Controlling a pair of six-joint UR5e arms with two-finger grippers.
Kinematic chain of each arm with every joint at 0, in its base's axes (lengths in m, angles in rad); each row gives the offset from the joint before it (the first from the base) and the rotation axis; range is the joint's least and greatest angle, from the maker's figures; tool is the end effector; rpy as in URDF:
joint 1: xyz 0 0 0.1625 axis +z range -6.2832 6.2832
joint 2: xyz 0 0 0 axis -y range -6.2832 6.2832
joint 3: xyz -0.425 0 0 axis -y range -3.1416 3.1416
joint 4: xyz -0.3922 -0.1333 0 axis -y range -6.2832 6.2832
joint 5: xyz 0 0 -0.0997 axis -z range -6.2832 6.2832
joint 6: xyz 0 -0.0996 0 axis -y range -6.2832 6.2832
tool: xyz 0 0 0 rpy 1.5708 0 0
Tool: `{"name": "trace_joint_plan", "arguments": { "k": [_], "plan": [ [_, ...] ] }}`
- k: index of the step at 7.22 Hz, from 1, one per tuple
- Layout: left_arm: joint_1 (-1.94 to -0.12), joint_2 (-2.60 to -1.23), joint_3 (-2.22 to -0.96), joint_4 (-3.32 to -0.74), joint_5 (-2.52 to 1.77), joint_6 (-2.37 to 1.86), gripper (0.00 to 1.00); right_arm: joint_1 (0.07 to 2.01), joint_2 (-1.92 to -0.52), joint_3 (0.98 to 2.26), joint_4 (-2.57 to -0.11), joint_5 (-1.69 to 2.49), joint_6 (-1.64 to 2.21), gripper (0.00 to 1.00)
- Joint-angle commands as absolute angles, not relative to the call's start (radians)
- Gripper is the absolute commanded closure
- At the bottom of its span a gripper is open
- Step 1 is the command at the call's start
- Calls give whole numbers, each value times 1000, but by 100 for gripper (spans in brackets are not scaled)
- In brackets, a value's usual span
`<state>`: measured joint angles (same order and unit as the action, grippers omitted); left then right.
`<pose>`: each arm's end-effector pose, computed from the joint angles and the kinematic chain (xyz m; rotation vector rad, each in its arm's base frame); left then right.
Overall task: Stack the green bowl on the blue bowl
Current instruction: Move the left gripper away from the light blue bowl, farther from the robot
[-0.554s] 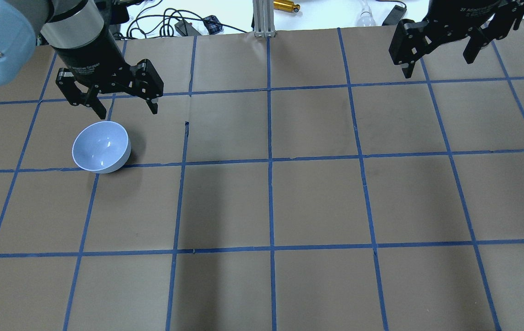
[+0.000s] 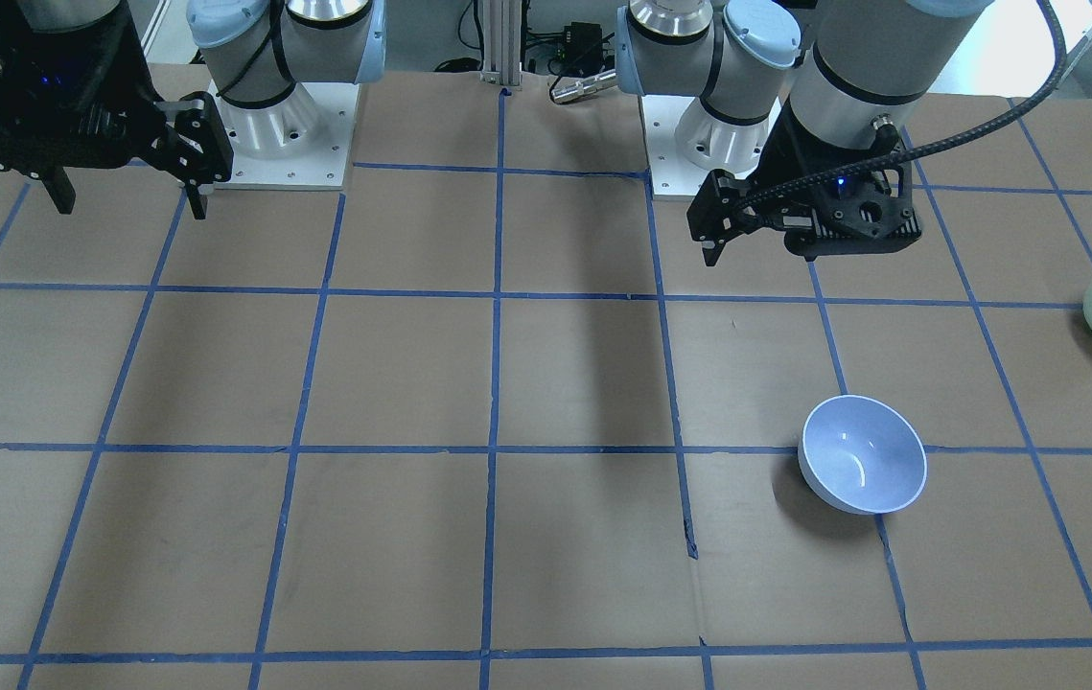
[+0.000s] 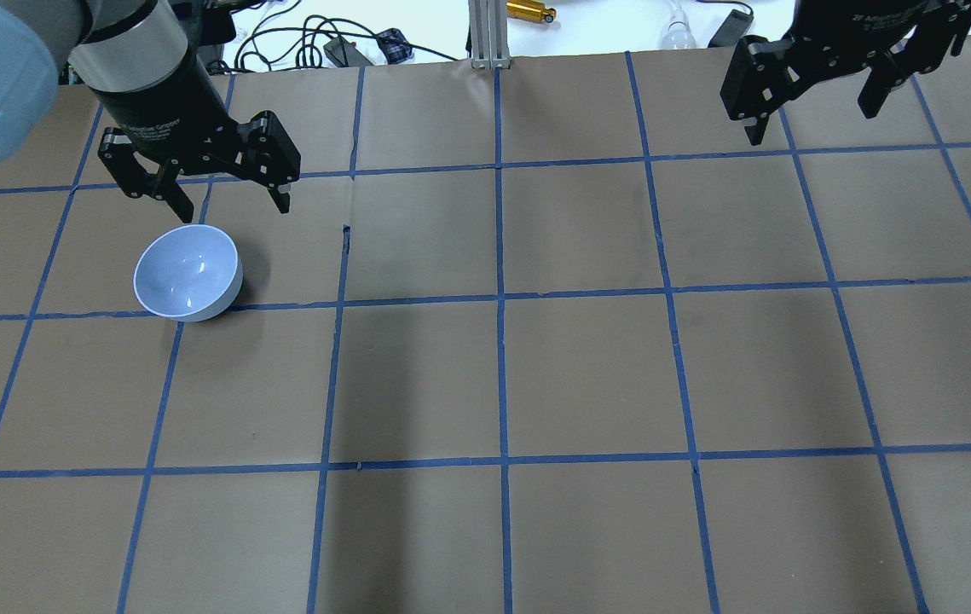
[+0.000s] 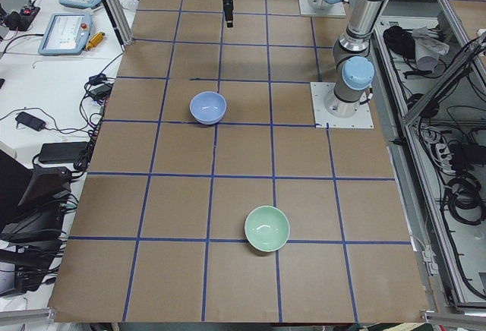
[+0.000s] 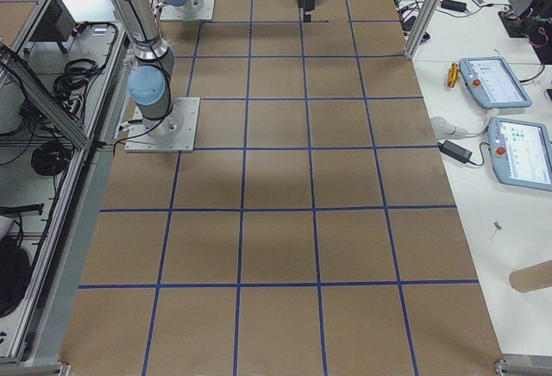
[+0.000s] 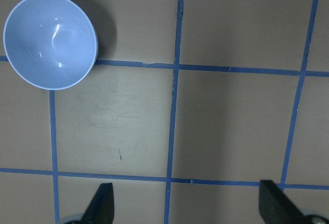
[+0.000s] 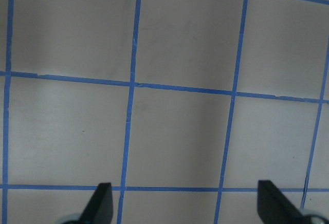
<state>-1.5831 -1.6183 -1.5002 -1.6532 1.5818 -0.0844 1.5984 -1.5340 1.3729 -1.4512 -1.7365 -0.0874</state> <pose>-0.1384 -0.5042 0.4907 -0.1122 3.1244 0.0918 0.1308 -0.5030 0.5561 0.1658 -2.9696 0.0543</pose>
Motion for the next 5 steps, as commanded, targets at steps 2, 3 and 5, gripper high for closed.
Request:
{"name": "trace_joint_plan", "arguments": {
  "k": [2,3,5],
  "plan": [
    [-1582,-1612,-1502,-1663,1585,-84,0,1598,-1534,1373,-1451,-1736,-87,0],
    [-1578,-1617,-1506,-1654,1580,-84,0,1598,-1534,1373,-1451,-1736,-87,0],
    [-1578,-1614,-1522,-1651,1580,-95,0,1598,-1534,1373,-1451,-1736,-87,0]
  ]
}}
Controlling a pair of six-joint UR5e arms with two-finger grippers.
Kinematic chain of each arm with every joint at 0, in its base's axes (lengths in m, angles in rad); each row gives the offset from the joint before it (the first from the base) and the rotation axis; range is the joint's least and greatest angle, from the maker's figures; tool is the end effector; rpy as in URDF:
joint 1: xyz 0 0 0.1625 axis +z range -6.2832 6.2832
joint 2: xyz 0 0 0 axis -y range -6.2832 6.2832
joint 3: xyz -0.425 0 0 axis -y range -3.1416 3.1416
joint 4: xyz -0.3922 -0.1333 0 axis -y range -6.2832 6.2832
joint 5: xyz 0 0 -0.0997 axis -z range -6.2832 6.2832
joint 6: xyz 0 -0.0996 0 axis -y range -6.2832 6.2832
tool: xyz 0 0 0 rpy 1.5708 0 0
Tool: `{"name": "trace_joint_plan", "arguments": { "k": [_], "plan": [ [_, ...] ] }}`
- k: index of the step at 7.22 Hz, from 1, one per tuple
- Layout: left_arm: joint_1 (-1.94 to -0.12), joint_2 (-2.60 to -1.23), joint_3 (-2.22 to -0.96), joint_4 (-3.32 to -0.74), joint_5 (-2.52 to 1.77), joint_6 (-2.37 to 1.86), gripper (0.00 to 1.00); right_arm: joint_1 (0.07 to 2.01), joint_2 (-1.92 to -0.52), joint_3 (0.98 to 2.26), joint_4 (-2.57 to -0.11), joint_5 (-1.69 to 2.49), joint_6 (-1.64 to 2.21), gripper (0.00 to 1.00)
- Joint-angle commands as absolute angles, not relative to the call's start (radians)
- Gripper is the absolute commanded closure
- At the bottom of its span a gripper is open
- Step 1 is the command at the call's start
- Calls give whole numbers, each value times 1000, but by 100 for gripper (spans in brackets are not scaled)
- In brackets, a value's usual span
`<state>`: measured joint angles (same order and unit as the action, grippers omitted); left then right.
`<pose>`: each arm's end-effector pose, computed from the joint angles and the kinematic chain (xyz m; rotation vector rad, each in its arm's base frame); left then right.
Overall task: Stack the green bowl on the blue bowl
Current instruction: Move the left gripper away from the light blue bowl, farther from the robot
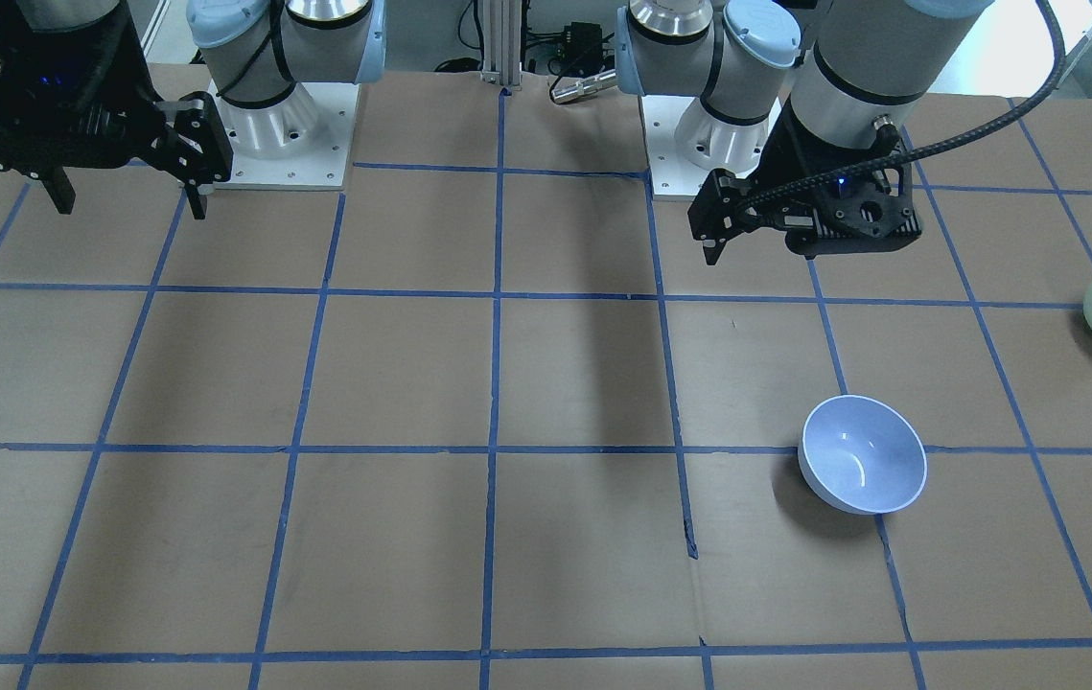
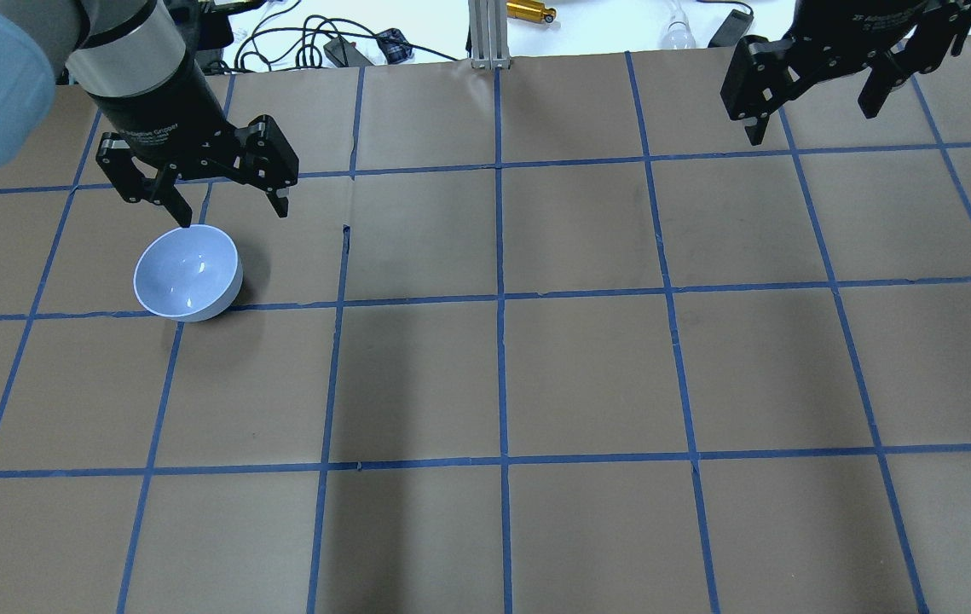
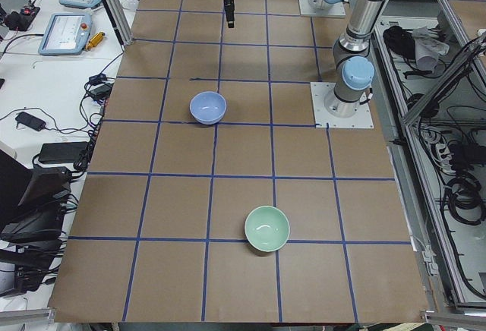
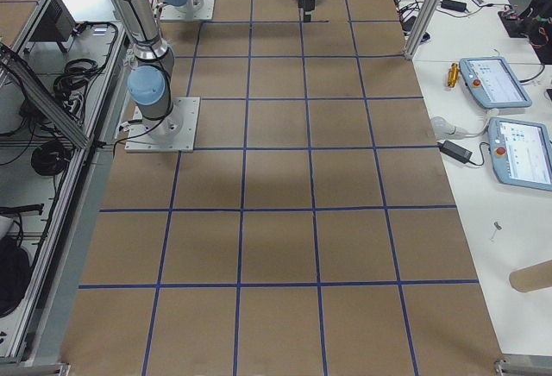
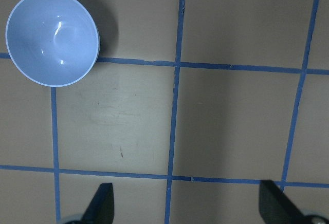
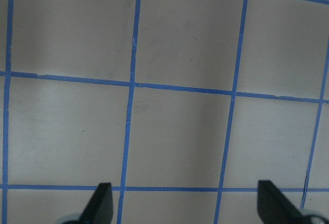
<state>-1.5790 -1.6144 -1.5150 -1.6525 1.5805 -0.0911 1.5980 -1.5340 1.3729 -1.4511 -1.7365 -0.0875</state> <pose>-0.1365 -0.5021 0.4856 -0.1290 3.1239 0.1078 0.1306 -0.5031 0.5561 0.1654 -2.9697 0.0541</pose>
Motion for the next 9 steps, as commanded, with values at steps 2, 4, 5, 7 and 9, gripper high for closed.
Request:
{"name": "trace_joint_plan", "arguments": {
  "k": [2,4,5,7,9],
  "plan": [
    [-1569,-1614,-1523,-1634,1582,-63,0,1598,-1534,1373,-1451,-1736,-87,0],
    [-1531,-1614,-1520,-1643,1589,161,0,1598,-1534,1373,-1451,-1736,-87,0],
    [-1490,-1614,-1520,-1643,1588,207,0,1598,-1534,1373,-1451,-1736,-87,0],
    [-1413,-1614,-1514,-1643,1588,379,0,1598,-1534,1373,-1451,-1736,-87,0],
    [-1297,-1624,-1506,-1637,1588,620,0,1597,-1534,1373,-1451,-1736,-87,0]
  ]
}}
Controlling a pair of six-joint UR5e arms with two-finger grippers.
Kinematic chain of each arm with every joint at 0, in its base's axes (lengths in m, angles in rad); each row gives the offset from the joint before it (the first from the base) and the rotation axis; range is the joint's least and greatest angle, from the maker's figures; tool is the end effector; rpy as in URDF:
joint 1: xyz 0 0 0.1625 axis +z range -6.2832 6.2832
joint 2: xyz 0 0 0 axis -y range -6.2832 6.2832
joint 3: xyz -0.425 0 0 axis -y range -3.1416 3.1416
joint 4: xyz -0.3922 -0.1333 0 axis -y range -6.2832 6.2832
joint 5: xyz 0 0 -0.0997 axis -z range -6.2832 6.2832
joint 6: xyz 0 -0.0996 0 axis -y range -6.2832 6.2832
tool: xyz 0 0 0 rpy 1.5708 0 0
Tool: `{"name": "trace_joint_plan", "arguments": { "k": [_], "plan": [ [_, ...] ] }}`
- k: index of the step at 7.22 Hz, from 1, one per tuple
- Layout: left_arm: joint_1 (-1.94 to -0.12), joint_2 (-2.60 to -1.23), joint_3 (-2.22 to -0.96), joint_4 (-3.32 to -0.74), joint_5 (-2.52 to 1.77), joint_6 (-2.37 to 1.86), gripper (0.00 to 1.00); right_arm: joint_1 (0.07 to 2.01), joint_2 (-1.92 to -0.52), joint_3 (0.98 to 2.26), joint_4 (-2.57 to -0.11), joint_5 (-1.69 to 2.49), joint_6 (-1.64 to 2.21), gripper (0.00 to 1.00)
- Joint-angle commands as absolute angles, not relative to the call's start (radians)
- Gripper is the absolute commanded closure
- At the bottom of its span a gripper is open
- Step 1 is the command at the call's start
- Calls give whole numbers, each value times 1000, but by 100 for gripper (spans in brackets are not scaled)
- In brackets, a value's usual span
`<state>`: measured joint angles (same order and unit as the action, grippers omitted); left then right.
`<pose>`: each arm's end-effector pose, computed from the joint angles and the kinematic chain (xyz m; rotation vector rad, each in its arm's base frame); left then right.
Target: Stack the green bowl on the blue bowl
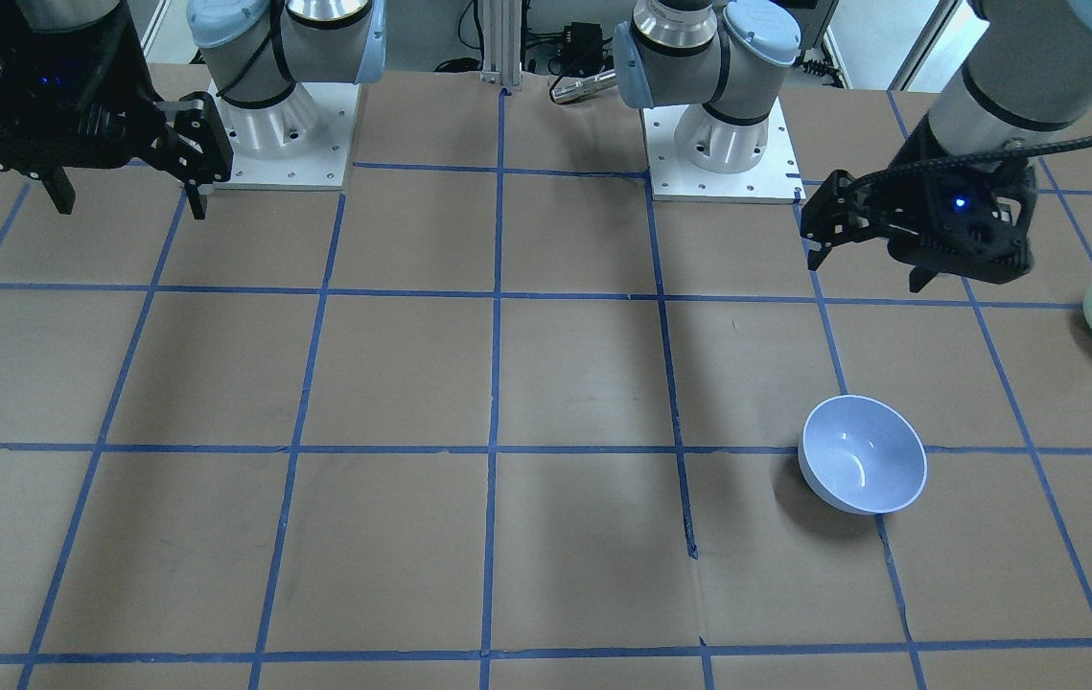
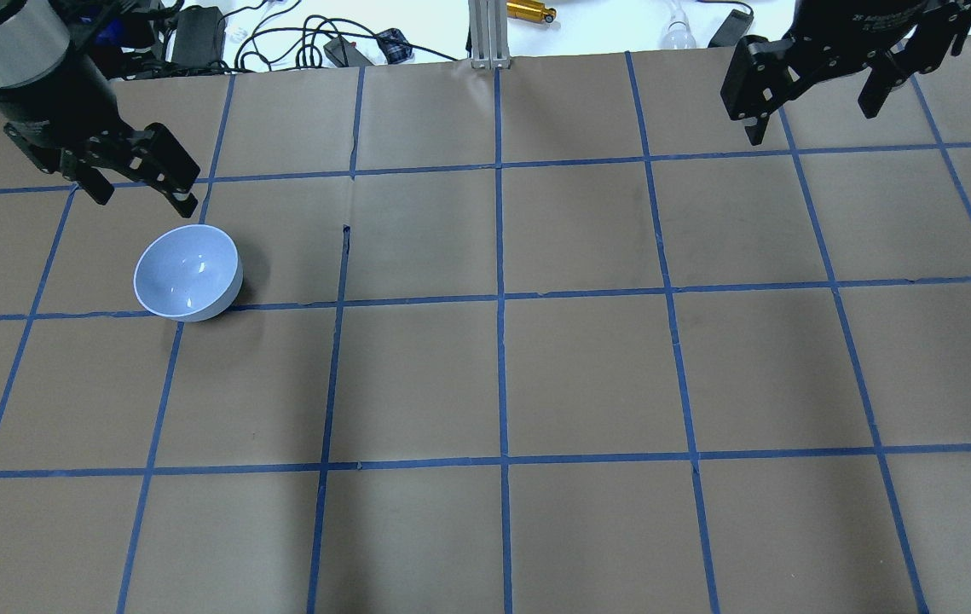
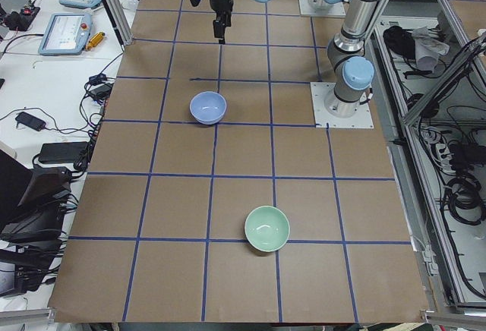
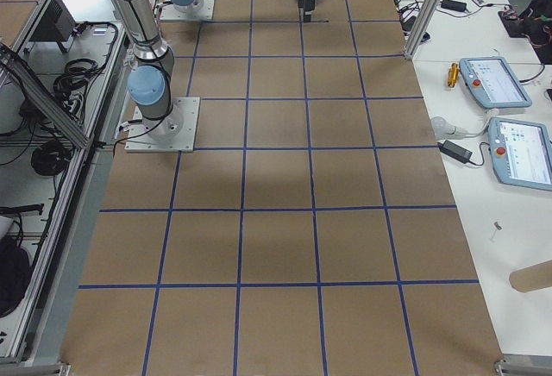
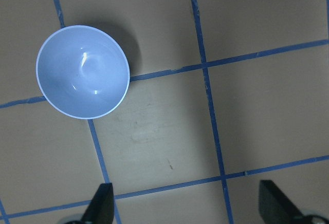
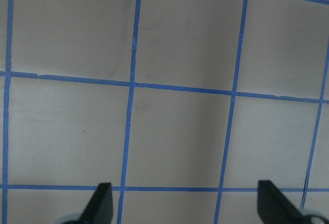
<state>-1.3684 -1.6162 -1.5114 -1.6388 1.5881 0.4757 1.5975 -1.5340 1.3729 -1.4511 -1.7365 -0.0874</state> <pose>-0.0273 -0.5218 0.4877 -0.4283 -3.1093 -0.0890 0.1304 -0.5031 0.5561 0.1645 -2.9697 0.0541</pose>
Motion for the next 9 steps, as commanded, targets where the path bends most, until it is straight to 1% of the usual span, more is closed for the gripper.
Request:
{"name": "trace_joint_plan", "arguments": {
  "k": [1,3,5,7,9],
  "plan": [
    [-1246,-1637,-1506,-1634,1607,705,0,1598,-1534,1373,-1451,-1736,-87,0],
    [-1160,-1652,-1508,-1620,1637,839,0,1597,-1534,1373,-1451,-1736,-87,0],
    [-1108,-1664,-1508,-1566,1640,886,0,1597,-1534,1373,-1451,-1736,-87,0],
    [-1011,-1666,-1525,-1566,1640,879,0,1597,-1534,1373,-1451,-1736,-87,0],
    [-990,-1674,-1528,-1572,1640,902,0,1598,-1534,1373,-1451,-1736,-87,0]
  ]
}}
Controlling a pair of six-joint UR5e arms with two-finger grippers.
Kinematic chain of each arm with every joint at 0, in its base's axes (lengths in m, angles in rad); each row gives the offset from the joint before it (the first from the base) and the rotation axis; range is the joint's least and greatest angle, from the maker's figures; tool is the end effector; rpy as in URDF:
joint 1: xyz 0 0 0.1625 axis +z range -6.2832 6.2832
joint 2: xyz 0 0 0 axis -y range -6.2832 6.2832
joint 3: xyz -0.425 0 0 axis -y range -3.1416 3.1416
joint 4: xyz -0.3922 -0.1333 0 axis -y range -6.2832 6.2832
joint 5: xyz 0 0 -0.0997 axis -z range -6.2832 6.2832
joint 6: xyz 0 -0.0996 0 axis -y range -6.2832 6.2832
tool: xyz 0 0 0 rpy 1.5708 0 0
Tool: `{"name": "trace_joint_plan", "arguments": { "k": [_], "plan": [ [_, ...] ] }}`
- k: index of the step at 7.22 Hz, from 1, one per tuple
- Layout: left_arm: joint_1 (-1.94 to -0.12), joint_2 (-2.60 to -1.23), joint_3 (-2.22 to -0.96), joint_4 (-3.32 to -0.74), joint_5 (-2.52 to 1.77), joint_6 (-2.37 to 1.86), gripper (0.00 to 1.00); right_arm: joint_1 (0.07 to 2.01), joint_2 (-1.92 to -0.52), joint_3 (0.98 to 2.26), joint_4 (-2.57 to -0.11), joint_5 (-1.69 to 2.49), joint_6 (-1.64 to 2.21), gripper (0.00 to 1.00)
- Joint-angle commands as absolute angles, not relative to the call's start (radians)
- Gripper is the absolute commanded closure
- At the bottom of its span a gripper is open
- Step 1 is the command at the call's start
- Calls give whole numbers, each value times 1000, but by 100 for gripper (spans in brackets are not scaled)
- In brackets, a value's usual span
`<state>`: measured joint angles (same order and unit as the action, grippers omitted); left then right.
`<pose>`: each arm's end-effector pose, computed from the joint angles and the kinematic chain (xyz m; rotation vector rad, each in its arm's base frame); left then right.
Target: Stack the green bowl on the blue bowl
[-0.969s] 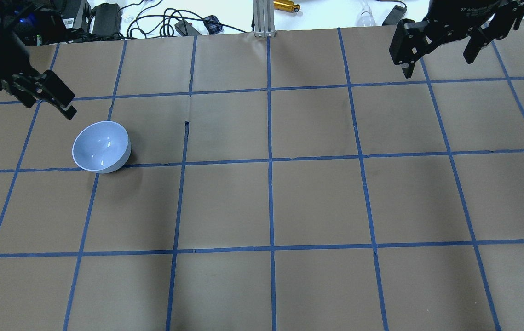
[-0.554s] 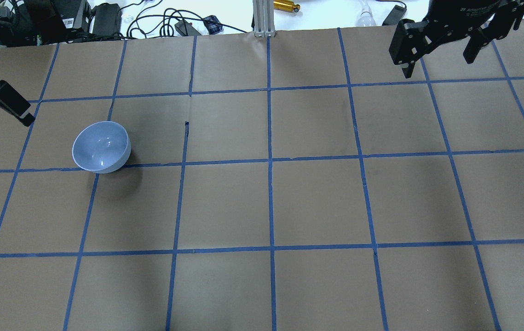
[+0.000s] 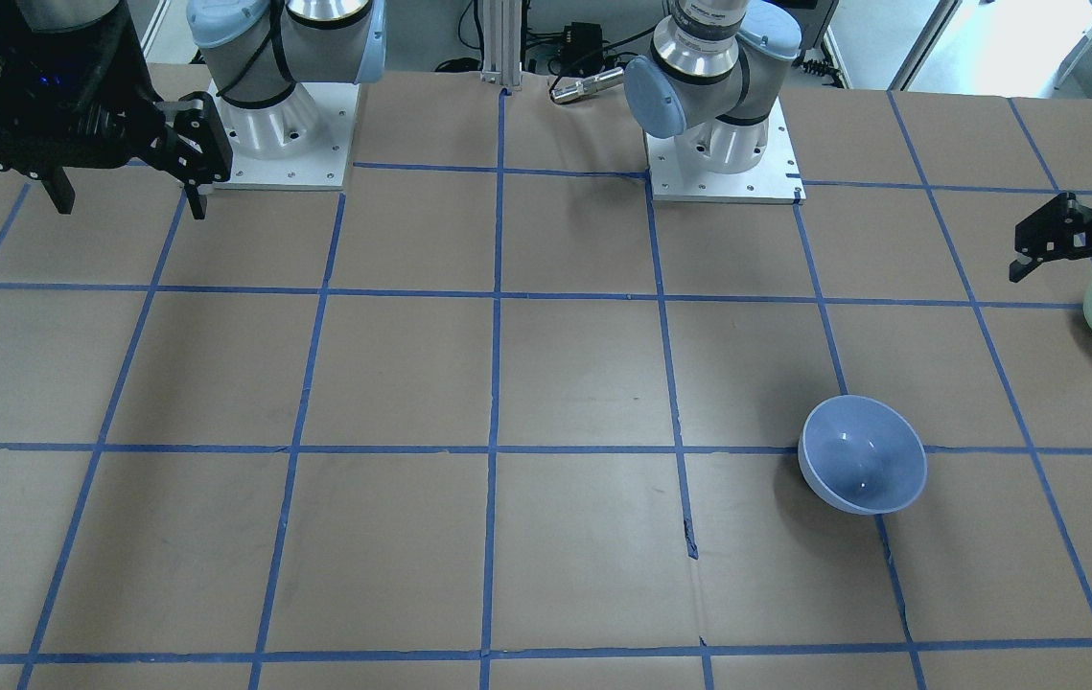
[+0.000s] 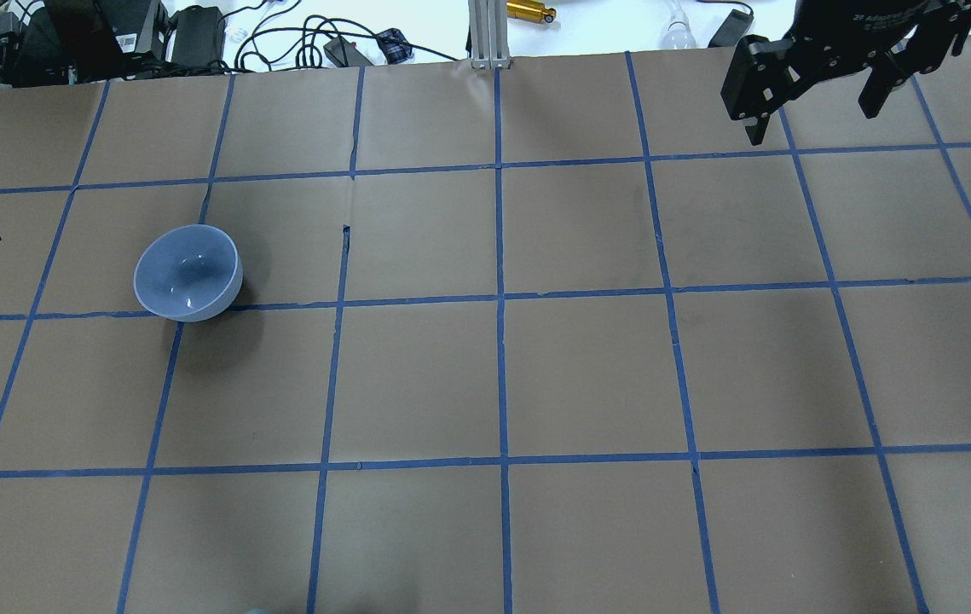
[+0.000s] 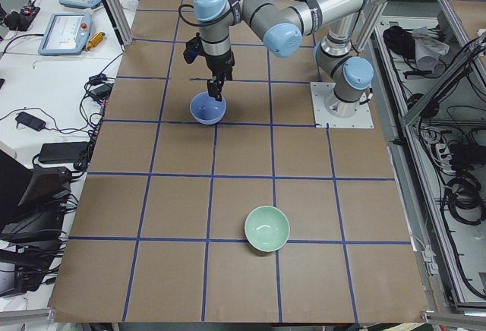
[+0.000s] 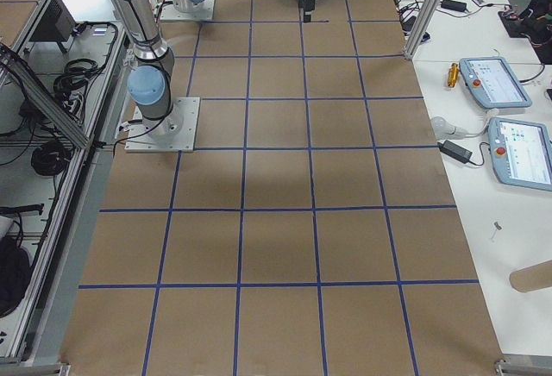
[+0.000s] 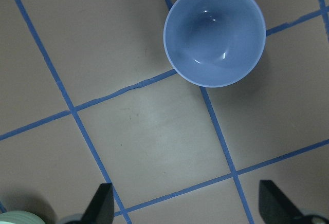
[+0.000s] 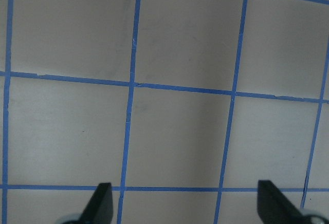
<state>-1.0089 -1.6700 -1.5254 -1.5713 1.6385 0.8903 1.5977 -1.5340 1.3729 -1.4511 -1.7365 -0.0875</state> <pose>0.1741 -0.5142 0.4597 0.5135 3.0817 0.1337 0.1305 -0.5031 0.5561 0.1649 -2.9697 0.0541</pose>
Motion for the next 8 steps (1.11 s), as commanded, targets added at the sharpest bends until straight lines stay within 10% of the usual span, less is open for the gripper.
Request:
{"name": "trace_joint_plan", "arguments": {
  "k": [1,8],
  "plan": [
    [-958,-1683,-1528,-1572,1632,1036,0,1597,-1534,1373,-1451,-1736,-87,0],
    [-697,-1746,-1528,-1534,1640,1612,0,1598,-1534,1373,-1451,-1736,-87,0]
  ]
}}
